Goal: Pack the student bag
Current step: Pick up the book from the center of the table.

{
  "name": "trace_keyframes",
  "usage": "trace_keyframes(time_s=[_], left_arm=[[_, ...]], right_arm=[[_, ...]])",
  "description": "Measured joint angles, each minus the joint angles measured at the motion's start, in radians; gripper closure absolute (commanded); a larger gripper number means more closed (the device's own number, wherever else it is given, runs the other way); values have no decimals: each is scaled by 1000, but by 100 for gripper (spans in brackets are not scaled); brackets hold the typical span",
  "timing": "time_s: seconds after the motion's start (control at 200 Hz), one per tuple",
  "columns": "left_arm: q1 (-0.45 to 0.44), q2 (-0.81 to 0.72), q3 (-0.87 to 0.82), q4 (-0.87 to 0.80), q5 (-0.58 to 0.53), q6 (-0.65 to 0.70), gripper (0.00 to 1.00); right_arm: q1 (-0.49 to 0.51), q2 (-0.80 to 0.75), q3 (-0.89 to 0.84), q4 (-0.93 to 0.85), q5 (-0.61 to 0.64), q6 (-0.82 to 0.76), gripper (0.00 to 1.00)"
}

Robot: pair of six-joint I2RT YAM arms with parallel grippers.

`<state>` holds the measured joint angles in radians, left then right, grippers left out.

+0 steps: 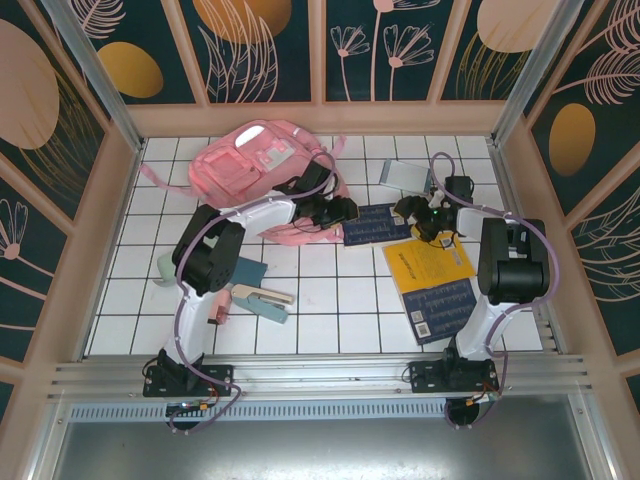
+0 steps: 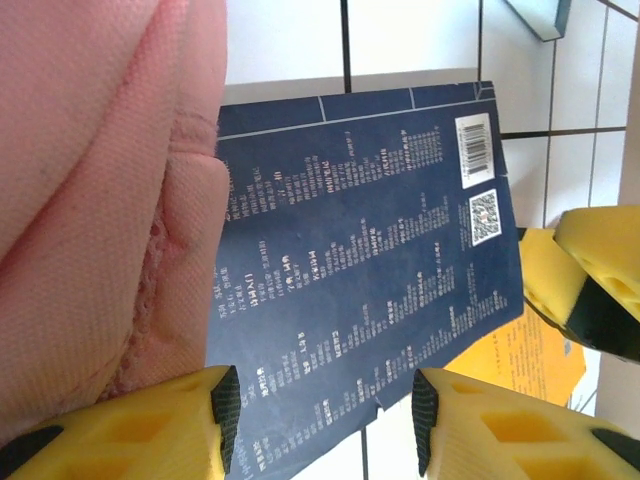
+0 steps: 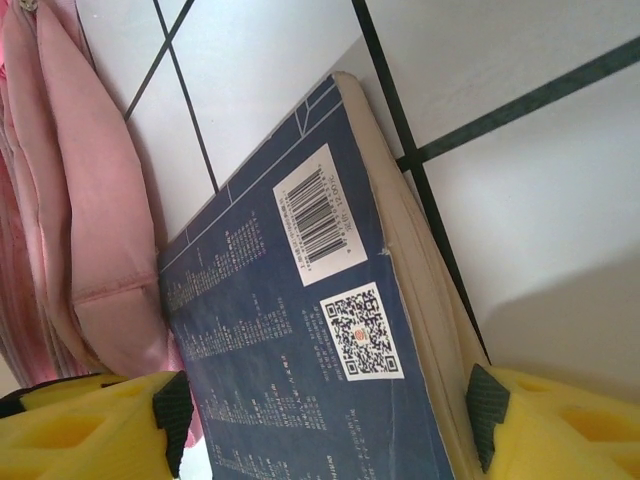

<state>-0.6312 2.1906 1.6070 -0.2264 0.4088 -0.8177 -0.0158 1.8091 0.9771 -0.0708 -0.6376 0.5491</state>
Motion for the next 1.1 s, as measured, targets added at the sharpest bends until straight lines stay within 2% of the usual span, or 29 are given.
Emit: trace_keyframes(time_s=[0.125,0.285,0.47,0.706,0.796,0.941,1.101], left_arm=[[-5,23,11,11,1,0,52],[-10,43,16,43,2,0,54],[-11,49,16,59,2,1,55],[-5,41,26,39,-6,9,52],[-1,22,28,6,-25,25,50],[27,-32,37,-90,-79,63,47],[110,-121,77,-163,-180,129,43]], right_arm=[[2,-5,-12,33,-55,37,33],[8,-36,-18,55,-105,86,42],[20,-58,-18,63,-112,108,61],[23,-58,-18,25,-61,90,94],[27,-69,-16,-9,-33,77,100],[49,-121,28,-87,1,60,100],[84,-219,123,-163,29,60,100]])
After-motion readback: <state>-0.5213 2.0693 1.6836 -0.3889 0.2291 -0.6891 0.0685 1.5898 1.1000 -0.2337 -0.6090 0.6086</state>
